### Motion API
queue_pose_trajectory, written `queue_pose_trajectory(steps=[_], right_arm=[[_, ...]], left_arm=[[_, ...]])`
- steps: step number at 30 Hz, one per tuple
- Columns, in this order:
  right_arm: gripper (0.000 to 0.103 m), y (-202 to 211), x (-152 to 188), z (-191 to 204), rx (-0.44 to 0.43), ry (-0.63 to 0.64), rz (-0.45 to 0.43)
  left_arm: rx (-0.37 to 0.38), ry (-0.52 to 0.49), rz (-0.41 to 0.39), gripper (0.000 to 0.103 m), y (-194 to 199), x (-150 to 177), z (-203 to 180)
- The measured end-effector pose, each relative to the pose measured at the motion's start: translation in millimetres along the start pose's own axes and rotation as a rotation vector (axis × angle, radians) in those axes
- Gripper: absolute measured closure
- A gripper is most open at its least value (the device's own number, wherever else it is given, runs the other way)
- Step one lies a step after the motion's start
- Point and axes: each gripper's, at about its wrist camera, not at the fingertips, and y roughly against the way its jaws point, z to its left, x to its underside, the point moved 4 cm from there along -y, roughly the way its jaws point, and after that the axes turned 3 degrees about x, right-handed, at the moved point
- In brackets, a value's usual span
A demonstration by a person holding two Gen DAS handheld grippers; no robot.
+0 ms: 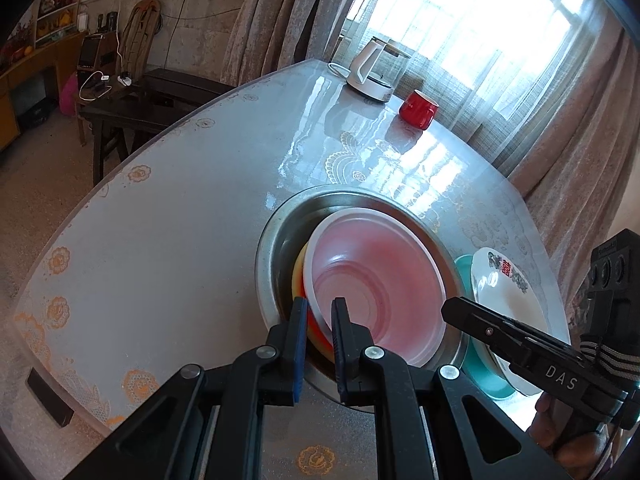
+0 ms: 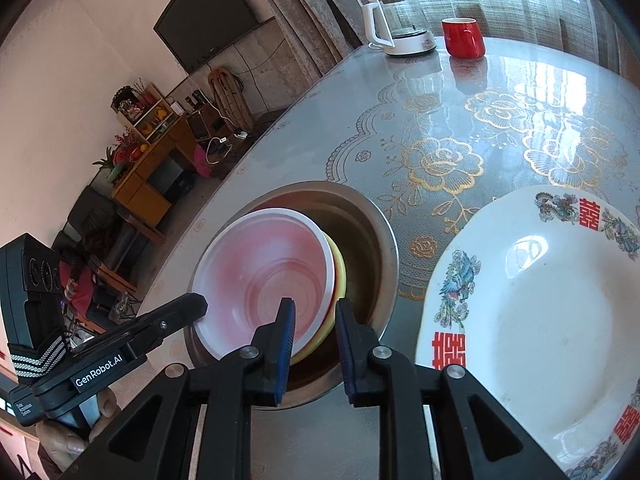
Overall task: Organize plates and bowls
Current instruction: 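Carry the red bowl into the steel bowl and lower it onto the yellow bowl, then open the right tool and withdraw it from the red bowl rim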
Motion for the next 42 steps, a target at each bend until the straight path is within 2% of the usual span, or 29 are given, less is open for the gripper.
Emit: queue_pose_trajectory(steps=[3,7,9,11,22,35,42], right_arm=[[0.082,-3.7,0.3,4.2,0.01,0.022,0.007],[0.082,-5.7,-1.1,6.9,0.066,0.066,-0.01],[0.088,-6.8,-2.0,7.9,0.089,0.097,-0.017],[0.089,-9.9,-2.9,10.0,0.109,0.126,-0.019],[0.088,-23.5,-7.1,17.4,0.197,0.207,-0.038],[0.084,-27.5,-12.8,13.0,0.186,0.209,-0.027],[0.092,-34.1,-21.1,13.5,0.226,0.223,-0.045]], left_arm=[[-0.01,-0.015,0.006,0.091,-5.5,-0.3,-1.4],[-0.029,-0.037,0.0,0.091,-7.5,-1.2,-3.1],[-0.045,-0.057,-0.007,0.091,-9.4,-1.4,-4.4],[-0.066,-0.087,-0.015,0.09,-9.8,-1.2,-8.2],[-0.137,-0.186,-0.042,0.085,-15.2,2.1,-17.4],[-0.203,-0.235,-0.058,0.084,-23.0,1.6,-19.0],[-0.226,-0.248,-0.066,0.084,-29.2,-5.2,-20.9]])
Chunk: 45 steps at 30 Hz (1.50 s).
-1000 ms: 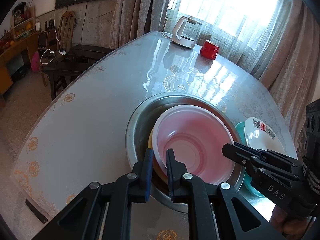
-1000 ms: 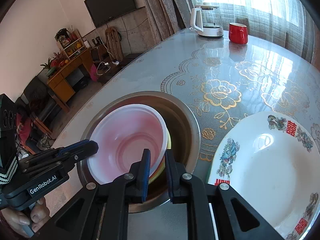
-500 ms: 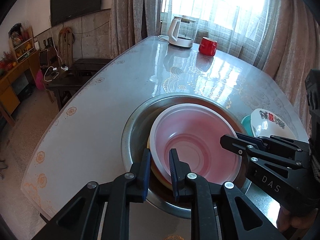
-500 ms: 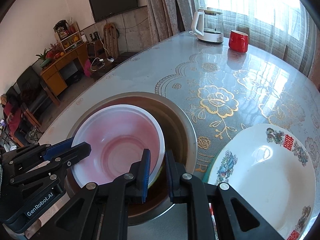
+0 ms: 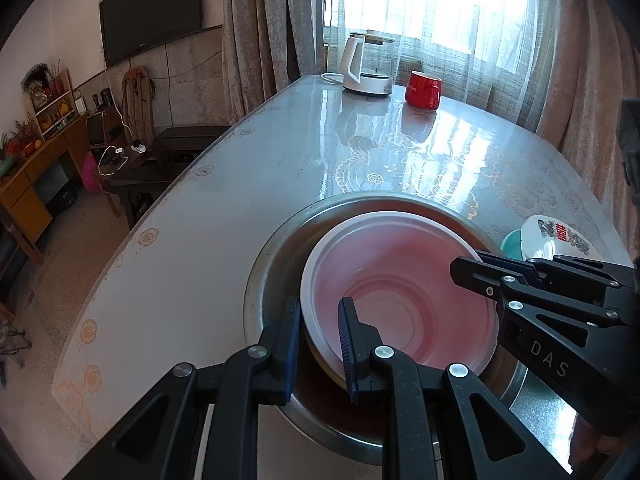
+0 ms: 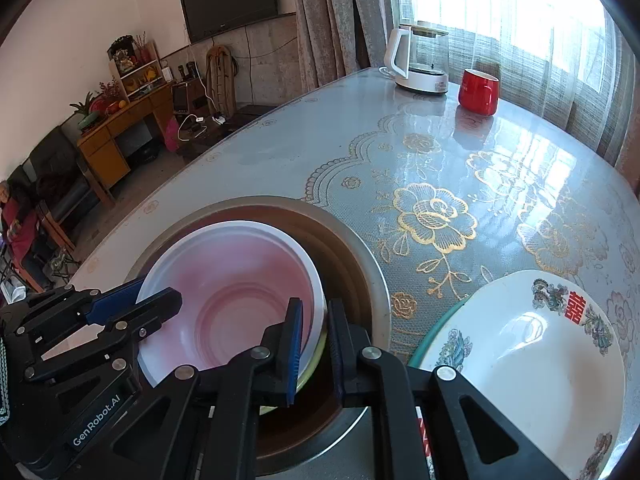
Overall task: Organize plates and bowls
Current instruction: 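Open the right tool and withdraw it from the red bowl rim, then close the right tool on the steel bowl rim while the left tool grips the rim too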
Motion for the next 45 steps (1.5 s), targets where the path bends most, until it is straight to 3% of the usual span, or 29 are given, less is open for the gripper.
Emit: queue_pose_trajectory(steps=[7,14,26,33,37,42,45], right_arm=[[0.09,-2.7,-0.3,-3.6,-0.008,-0.023,0.007],[0.08,6.7,3.1,-1.7,-0.031,-0.039,-0.008],[0.075,51.0,10.4,-13.2,-0.066,-0.096,-0.085],[0.074,65.0,27.9,-7.5,-0.184,-0.094,-0.063],[0.073,66.2,40.8,-4.0,-0.21,-0.074,-0.048],[0.058,68.5,50.7,-6.1,-0.264,-0.078,-0.064],[0.057,64.1,52.7,-10.5,-0.337,-0.12,-0.042]], left_arm=[[-0.009,0.0,0.004,0.084,-4.7,-0.6,-0.1],[0.001,0.02,-0.001,0.082,0.9,1.7,0.9],[0.011,0.093,-0.097,0.078,42.8,4.1,24.7],[0.025,0.124,-0.119,0.076,59.8,23.5,42.7],[0.012,0.163,-0.112,0.065,60.5,35.6,51.8],[0.002,0.19,-0.084,0.064,54.6,45.6,58.4],[0.013,0.198,-0.078,0.054,51.8,48.1,59.3]])
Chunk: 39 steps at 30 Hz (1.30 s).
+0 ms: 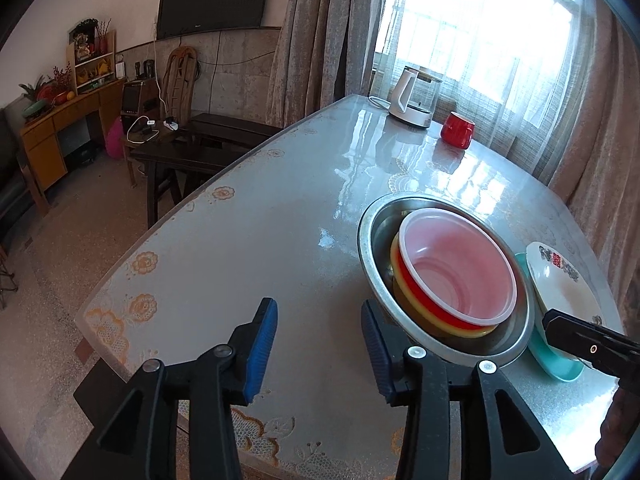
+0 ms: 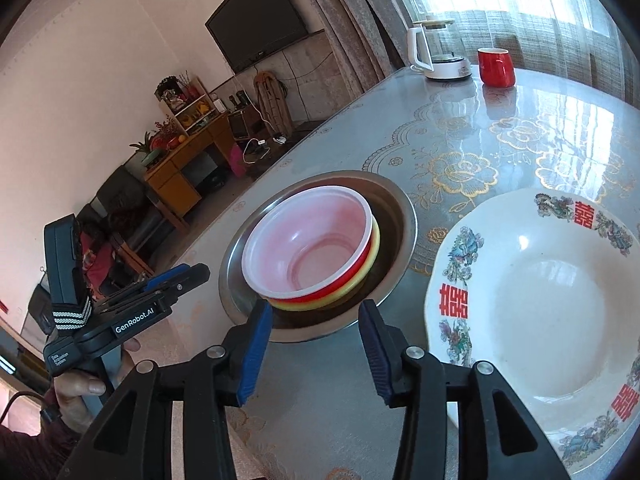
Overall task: Organize plates and bowls
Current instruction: 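Close the right tool on the steel bowl rim while the left tool grips the rim too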
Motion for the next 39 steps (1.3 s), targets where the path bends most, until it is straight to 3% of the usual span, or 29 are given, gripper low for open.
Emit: queue_pose_trajectory(steps=[2,7,11,15,20,29,31,36,39], right_arm=[[0.054,-0.1,1.1,-0.3,-0.026,-0.003,0.001],[0.053,4.9,-1.0,0.0,-0.089,-0.002,-0.012],[0.053,8.0,-6.3,-5.8,-0.096,-0.047,-0.004],[0.049,3.8,-16.6,-18.2,-0.086,-0.108,0.031],[0.049,-1.9,-36.8,-34.9,-0.034,-0.184,0.04],[0.049,-15.1,-64.9,-37.8,0.088,-0.129,0.037],[0.053,-18.4,-67.2,-42.0,0.098,-0.137,0.038],[0.075,-26.9,-70.2,-51.6,0.127,-0.147,0.056],[0.075,-34.3,-68.1,-53.2,0.144,-0.14,0.078]], left_arm=[[-0.011,-0.005,-0.002,0.048,-0.3,1.4,1.7],[0.006,0.006,0.007,0.047,-5.1,1.6,4.3],[0.01,0.02,0.014,0.047,-9.0,3.2,8.0],[0.068,0.058,0.035,0.047,-12.1,3.8,11.5],[0.093,0.079,0.039,0.045,-12.2,2.6,14.4],[0.184,0.218,0.107,0.046,-21.8,2.6,34.5],[0.239,0.242,0.099,0.047,-19.2,0.8,36.8],[0.348,0.27,0.049,0.048,-9.1,-6.8,36.1],[0.357,0.248,0.031,0.054,-5.3,-9.8,31.9]])
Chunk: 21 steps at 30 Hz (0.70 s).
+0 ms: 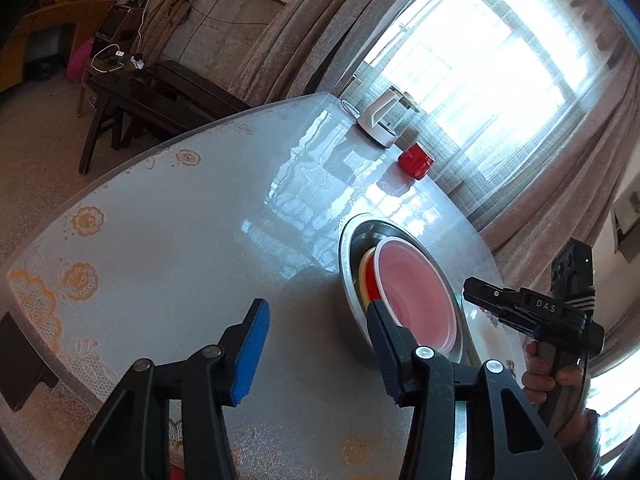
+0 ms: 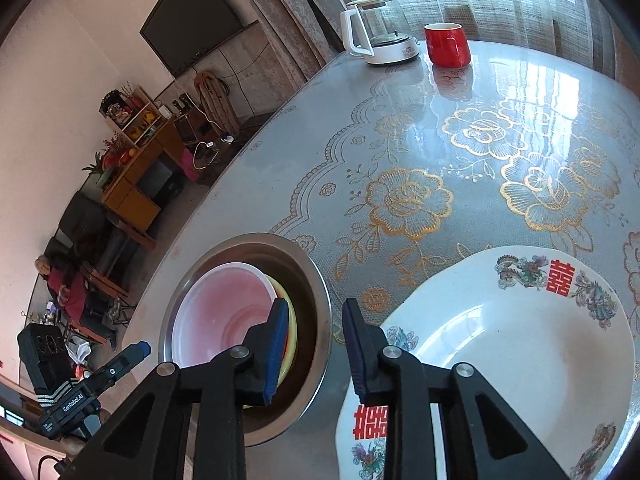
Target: Organize plates and bowls
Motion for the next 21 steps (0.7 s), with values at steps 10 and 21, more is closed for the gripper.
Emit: queue_pose_trajectory(steps=[10,21], right_arm=[[0.075,-18.0,7.9,10.2,0.047,0.084,0.05],[0.073,-23.7,9.2,16.9,0.08,0.151,0.062]], left_arm=[[-0.032,-0.062,0.029,0.062,-12.9,1.5,-13.6],[-0.045,-0.116,0.043,0.085,-34.5,3.4,-25.2]])
